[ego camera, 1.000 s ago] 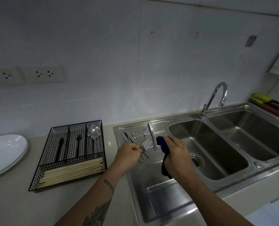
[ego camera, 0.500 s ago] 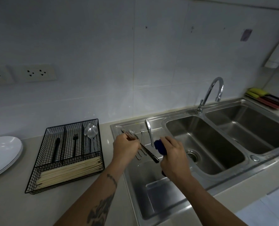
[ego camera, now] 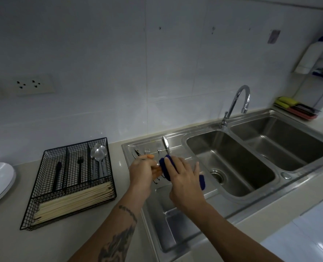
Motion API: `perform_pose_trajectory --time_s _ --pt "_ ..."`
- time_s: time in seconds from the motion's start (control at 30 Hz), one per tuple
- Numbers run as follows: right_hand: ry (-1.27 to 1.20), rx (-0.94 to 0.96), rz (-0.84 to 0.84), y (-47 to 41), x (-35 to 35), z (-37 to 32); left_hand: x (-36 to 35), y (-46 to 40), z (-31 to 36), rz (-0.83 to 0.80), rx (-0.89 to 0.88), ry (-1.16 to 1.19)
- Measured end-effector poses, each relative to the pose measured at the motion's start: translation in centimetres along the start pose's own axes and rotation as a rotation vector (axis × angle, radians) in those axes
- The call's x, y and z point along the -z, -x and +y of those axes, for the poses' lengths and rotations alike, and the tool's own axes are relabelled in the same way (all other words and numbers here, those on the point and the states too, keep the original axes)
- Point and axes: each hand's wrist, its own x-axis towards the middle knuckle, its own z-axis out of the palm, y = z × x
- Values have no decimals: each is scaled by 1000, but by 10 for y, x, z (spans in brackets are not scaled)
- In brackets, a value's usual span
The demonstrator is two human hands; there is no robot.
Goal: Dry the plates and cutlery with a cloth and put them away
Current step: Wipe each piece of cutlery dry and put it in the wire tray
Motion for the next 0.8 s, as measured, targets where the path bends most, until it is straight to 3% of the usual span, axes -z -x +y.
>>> perform_pose_trajectory --time_s 0.2,0.3,0.47,0.6,0.8 --pt "-148 13 -3 -11 -1 21 0 1 2 -121 70 47" --pt "-279 -5 56 -12 2 24 1 1 -3 -219 24 26" --pt "-242 -13 112 -18 5 17 -3 -4 -1 -76 -74 -41" --pt "-112 123 51 -12 0 13 -4 -15 2 58 5 2" --pt "-40 74 -66 -13 -11 21 10 -36 -6 165 90 6"
